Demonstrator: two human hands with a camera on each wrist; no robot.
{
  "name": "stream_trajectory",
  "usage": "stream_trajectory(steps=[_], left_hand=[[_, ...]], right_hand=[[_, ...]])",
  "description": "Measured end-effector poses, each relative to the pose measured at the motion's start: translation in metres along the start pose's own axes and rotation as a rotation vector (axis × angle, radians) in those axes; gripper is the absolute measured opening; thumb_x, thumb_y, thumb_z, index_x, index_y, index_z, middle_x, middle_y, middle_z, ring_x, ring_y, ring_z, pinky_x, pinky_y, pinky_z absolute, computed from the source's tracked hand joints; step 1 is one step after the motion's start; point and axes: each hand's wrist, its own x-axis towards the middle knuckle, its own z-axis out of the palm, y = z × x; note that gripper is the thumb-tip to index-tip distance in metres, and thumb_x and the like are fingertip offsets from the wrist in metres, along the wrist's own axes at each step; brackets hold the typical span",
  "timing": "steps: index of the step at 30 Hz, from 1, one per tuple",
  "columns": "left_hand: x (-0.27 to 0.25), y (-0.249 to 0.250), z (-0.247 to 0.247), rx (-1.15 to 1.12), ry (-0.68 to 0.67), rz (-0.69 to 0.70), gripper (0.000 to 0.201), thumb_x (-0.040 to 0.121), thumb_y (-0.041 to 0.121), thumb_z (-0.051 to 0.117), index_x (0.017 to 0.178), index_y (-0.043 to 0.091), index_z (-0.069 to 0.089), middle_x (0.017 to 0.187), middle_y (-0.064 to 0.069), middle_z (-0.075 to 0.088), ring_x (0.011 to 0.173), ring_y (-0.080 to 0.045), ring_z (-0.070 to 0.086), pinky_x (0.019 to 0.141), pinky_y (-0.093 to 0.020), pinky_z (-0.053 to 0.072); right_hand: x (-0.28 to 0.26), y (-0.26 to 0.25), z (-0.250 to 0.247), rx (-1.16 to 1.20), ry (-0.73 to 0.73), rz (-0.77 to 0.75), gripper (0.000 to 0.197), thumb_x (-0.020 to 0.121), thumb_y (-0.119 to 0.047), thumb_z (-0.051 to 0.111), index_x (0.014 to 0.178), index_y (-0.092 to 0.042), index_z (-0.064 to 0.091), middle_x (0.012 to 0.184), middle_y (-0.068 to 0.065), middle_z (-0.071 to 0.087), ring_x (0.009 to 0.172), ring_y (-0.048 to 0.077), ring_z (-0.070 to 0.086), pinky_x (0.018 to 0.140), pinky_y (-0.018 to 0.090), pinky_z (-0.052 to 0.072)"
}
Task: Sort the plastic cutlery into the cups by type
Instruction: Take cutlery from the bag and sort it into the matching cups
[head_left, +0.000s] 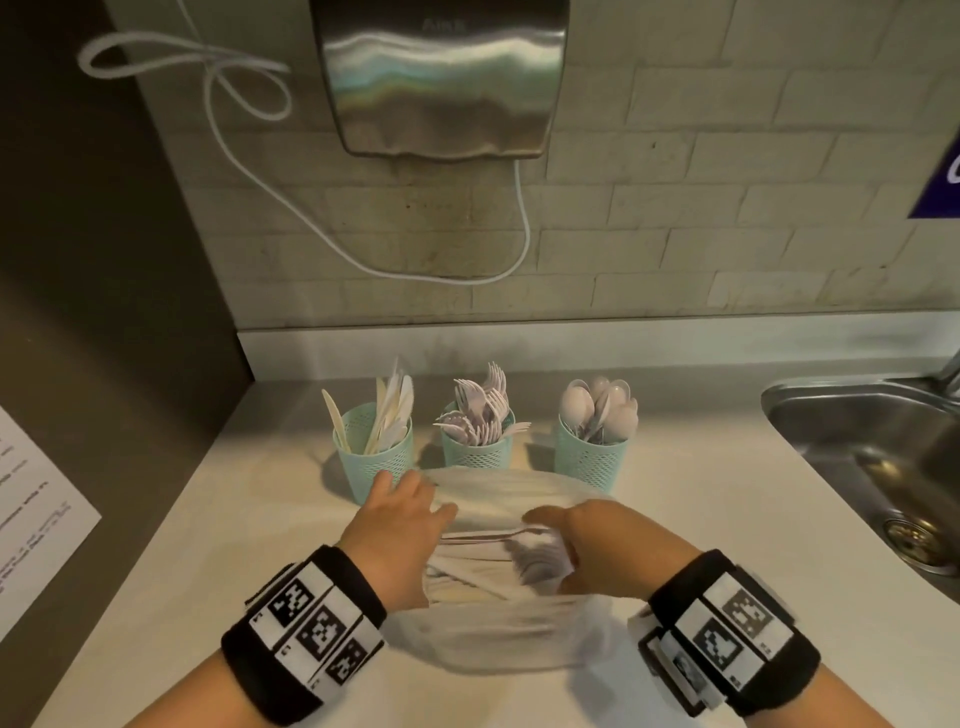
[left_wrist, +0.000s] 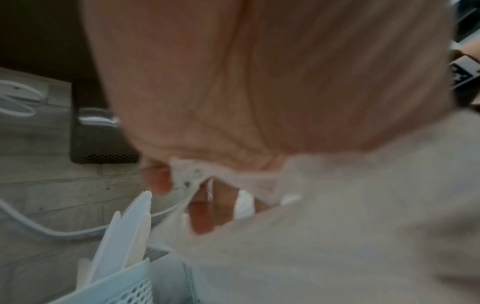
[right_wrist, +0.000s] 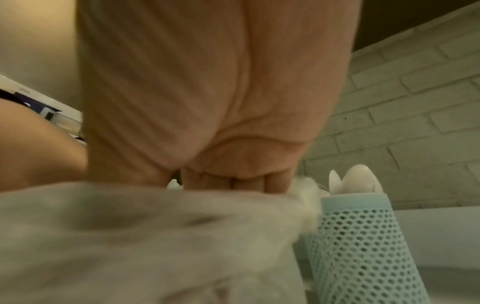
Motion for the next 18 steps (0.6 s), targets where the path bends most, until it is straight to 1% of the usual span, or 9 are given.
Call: stream_trajectory(steps=[3,5,7,9,10,12,14,16,18], left_hand=[[-0.001,0.007,0.005,-0.028,0.088,0.264,0.055,0.055,0.048,0.073,0.106,0.031,0.063,0.116,0.004,0.056,0.112,-0.02,0.043,0.099,-0.038,0.022],[-0.001,0.008,0.005,-0.07,0.072,0.301,0.046,0.049,0.05,0.074,0.09,0.032,0.068,0.1,0.009,0.062,0.102,-0.016,0.051,0.099,-0.034,0.027],[0.0,0.006,0.011,-0.06,0.068,0.193,0.045,0.064,0.045,0.071,0.104,0.026,0.067,0.111,0.002,0.059,0.115,-0.023,0.048,0.109,-0.038,0.022],[0.002,0.002,0.023,-0.1,0.067,0.032,0.046,0.081,0.032,0.061,0.125,0.02,0.055,0.135,-0.005,0.043,0.133,-0.027,0.03,0.112,-0.041,0.017],[0.002,0.001,0.025,-0.142,0.077,-0.011,0.047,0.084,0.026,0.059,0.129,0.021,0.05,0.141,-0.006,0.036,0.137,-0.025,0.025,0.111,-0.039,0.018],[0.004,-0.001,0.032,-0.299,0.084,-0.048,0.054,0.082,0.019,0.06,0.133,0.025,0.043,0.141,-0.002,0.032,0.135,-0.023,0.028,0.108,-0.034,0.024],[0.006,-0.007,0.042,-0.527,-0.002,-0.061,0.067,0.077,0.021,0.067,0.136,0.032,0.038,0.135,0.006,0.034,0.129,-0.018,0.036,0.107,-0.03,0.029],[0.006,-0.015,0.054,-0.785,-0.098,-0.075,0.081,0.068,0.027,0.077,0.136,0.04,0.035,0.129,0.018,0.035,0.128,-0.012,0.04,0.109,-0.029,0.031],[0.006,-0.019,0.06,-0.876,-0.097,-0.072,0.082,0.063,0.033,0.082,0.132,0.045,0.039,0.124,0.026,0.038,0.125,-0.008,0.041,0.11,-0.03,0.031]], right_hand=[[-0.006,-0.004,0.008,0.048,0.051,-0.037,0.054,0.083,-0.033,0.066,0.134,-0.035,0.048,0.109,-0.001,0.069,0.098,0.017,0.062,0.075,0.019,0.038],[-0.01,0.001,0.013,0.046,0.064,-0.008,0.063,0.081,-0.033,0.067,0.137,-0.037,0.041,0.105,-0.001,0.07,0.094,0.016,0.063,0.076,0.022,0.044],[-0.015,0.008,0.014,0.045,0.052,0.045,0.078,0.078,-0.031,0.069,0.143,-0.036,0.028,0.113,-0.002,0.065,0.098,0.017,0.062,0.082,0.024,0.047],[-0.019,0.012,0.014,0.08,0.035,0.09,0.086,0.077,-0.03,0.072,0.146,-0.033,0.021,0.124,-0.001,0.058,0.104,0.017,0.059,0.085,0.023,0.045],[-0.02,0.013,0.015,0.108,0.03,0.098,0.087,0.077,-0.028,0.073,0.146,-0.032,0.02,0.123,-0.002,0.056,0.102,0.016,0.058,0.085,0.022,0.044],[-0.019,0.015,0.017,0.174,0.024,0.097,0.086,0.076,-0.025,0.075,0.143,-0.033,0.022,0.112,-0.006,0.053,0.091,0.011,0.052,0.079,0.019,0.043],[-0.018,0.018,0.018,0.214,0.014,0.112,0.086,0.074,-0.024,0.077,0.141,-0.032,0.025,0.104,-0.011,0.045,0.087,0.007,0.047,0.077,0.017,0.04],[-0.018,0.022,0.02,0.213,-0.006,0.143,0.084,0.072,-0.025,0.079,0.138,-0.031,0.028,0.108,-0.009,0.048,0.088,0.006,0.047,0.078,0.017,0.042],[-0.021,0.026,0.023,0.213,-0.02,0.161,0.076,0.071,-0.028,0.08,0.131,-0.031,0.033,0.109,-0.008,0.051,0.09,0.008,0.05,0.077,0.017,0.043]])
